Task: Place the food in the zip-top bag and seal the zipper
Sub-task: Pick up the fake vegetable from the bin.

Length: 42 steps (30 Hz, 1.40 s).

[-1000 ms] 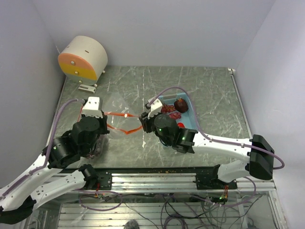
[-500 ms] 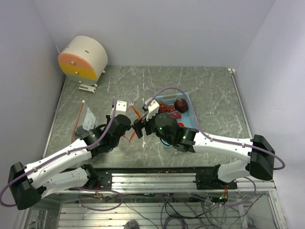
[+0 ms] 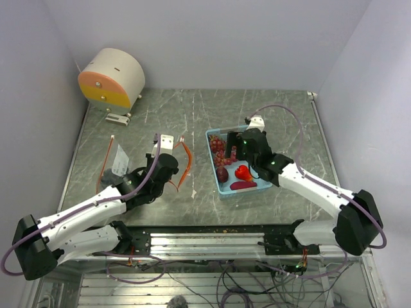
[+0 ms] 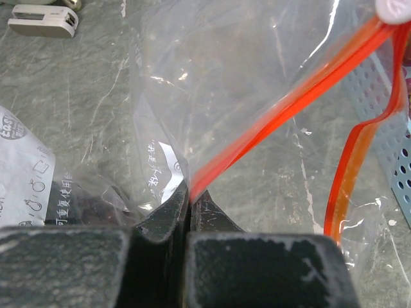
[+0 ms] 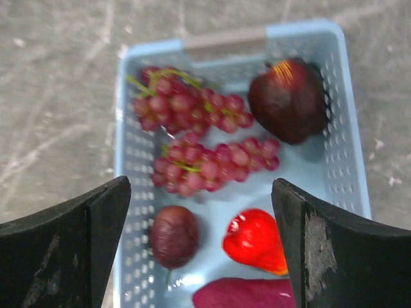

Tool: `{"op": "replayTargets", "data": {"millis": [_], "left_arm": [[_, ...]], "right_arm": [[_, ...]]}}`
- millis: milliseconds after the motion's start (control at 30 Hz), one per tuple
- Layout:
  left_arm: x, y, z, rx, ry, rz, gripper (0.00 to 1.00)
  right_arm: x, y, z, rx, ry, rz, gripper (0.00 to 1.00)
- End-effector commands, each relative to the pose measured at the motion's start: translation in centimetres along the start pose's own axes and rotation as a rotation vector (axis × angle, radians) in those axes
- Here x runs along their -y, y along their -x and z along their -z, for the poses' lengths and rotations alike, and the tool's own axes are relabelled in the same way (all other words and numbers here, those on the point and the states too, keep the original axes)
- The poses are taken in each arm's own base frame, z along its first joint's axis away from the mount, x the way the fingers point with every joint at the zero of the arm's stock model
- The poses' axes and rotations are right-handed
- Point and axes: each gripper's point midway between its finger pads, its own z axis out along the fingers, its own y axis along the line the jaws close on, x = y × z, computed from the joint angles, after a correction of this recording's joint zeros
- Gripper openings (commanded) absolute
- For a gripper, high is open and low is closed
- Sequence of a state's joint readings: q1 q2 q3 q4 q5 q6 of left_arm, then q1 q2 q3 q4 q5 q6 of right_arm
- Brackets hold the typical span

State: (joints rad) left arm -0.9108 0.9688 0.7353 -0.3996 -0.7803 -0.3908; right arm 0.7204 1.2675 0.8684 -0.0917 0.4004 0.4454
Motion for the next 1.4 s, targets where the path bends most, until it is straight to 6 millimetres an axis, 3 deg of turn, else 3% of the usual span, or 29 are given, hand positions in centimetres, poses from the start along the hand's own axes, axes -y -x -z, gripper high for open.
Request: {"op": "replayTargets", "data": {"millis": [0,100,200,433,700,1000,1100,1167,1367], "left_arm": [[0.1,1.0,0.1,0.037,-0.019,0.015,0.07],[0.3,1.2,0.3,0.044,-0.038,0.023,0.07],[0.3,1.3,0.5,0.050,-0.050,0.030,0.07],[0.0,1.4,0.9,0.054,-0.053,0.028,0.07],[-0.1,1.8,1.2,0.069,-0.066,0.040,0.07],[-0.1,1.7,1.3,0.068,-0.071,0.039,0.07],[-0.1,1.7,1.3,0.068,-0.072,0.041,0.07],[-0.1,1.8,1.3,0.069,-0.072,0.042,0.07],[-0.2,1.7,1.3,0.069,-0.069,0.046,0.07]], "right_arm": [[3.2,-5.3,-1.0,-0.211,-0.078,-0.041,0.93],[4.0,-8.4,-2.0,-0.336,-0.103,-0.028,0.95],[4.3,-10.1,-2.5,-0.392,-0.121,-0.020,0.96],[4.9,-11.4,-2.9,-0.412,-0.147,-0.051,0.97],[6.6,-12.4,-0.9,-0.452,-0.229,-0.068,0.98],[7.1,-16.2,-0.9,-0.531,-0.234,-0.080,0.97],[7.0,-16.8,-1.2,-0.536,-0.221,-0.088,0.83],[6.9,-16.6,-1.3,-0.528,-0.213,-0.085,0.64],[6.2,-13.3,-1.2,-0.431,-0.167,-0.059,0.27]]}}
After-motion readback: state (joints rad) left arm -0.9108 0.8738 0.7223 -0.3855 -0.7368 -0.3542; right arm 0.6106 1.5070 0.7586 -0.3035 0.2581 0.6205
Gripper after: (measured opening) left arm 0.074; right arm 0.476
